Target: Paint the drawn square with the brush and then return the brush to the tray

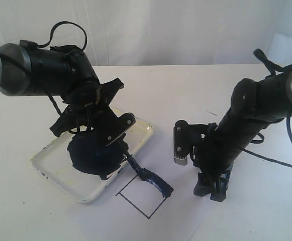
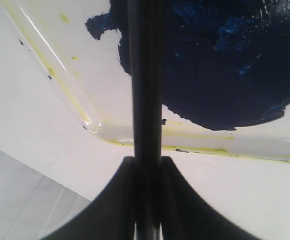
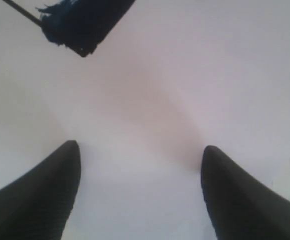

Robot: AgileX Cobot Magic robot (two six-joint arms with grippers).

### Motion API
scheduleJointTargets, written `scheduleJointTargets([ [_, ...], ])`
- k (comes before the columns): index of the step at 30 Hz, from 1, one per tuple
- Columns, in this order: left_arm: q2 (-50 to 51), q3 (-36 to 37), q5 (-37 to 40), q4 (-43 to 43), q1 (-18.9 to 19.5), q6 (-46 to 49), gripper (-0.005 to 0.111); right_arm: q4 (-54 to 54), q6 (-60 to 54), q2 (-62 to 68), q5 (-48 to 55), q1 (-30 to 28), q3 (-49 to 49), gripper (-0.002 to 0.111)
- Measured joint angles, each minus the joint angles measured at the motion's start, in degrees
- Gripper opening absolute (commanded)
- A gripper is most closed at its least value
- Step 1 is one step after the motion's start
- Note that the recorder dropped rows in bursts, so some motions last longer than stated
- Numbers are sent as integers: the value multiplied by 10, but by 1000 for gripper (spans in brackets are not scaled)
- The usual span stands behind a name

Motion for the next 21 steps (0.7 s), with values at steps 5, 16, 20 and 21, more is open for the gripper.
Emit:
scheduleJointTargets([
  [5, 0, 0, -12, -17, -3, 0, 0, 0, 0, 0, 0, 0, 0, 64],
  [16, 0, 0, -16, -43, -34, 1, 0, 0, 1, 0, -1, 0, 0, 64],
  [20, 0, 0, -7, -49, -45, 2, 0, 0, 2, 0, -1, 0, 0, 64],
  [21, 0, 0, -2, -51, -48, 2, 0, 0, 2, 0, -1, 0, 0, 64],
])
